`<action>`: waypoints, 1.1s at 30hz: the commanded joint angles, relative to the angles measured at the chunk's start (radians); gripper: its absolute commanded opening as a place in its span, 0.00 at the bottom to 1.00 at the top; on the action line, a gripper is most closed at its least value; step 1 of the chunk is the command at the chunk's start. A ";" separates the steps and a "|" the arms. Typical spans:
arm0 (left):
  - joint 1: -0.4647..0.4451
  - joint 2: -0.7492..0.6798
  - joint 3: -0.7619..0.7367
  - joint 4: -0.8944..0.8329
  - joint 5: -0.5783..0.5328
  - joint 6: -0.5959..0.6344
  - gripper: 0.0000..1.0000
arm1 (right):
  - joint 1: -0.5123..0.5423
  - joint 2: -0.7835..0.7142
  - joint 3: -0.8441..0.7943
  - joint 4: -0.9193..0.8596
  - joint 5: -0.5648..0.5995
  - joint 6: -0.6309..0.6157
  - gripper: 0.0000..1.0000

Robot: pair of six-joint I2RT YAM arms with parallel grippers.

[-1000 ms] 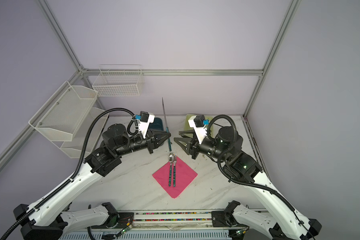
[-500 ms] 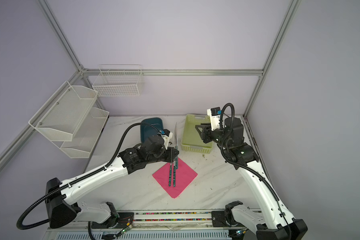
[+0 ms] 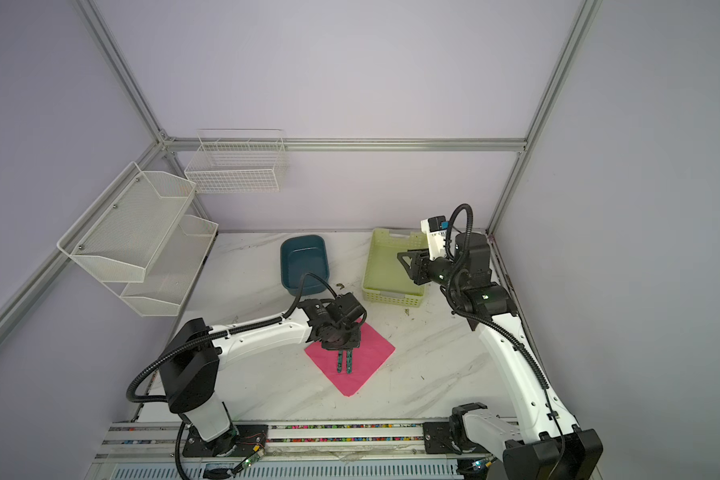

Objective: Place the utensils on the paper napkin and roll it up
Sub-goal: 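Lower the knife with the left gripper beside the fork on the napkin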

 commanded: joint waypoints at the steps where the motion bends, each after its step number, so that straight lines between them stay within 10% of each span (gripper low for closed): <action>1: -0.003 0.010 0.145 -0.050 -0.008 -0.022 0.00 | -0.009 -0.004 -0.016 -0.001 -0.037 -0.028 0.37; 33: 0.003 0.312 0.410 -0.225 -0.043 -0.046 0.00 | -0.018 -0.027 -0.038 0.003 -0.053 -0.052 0.37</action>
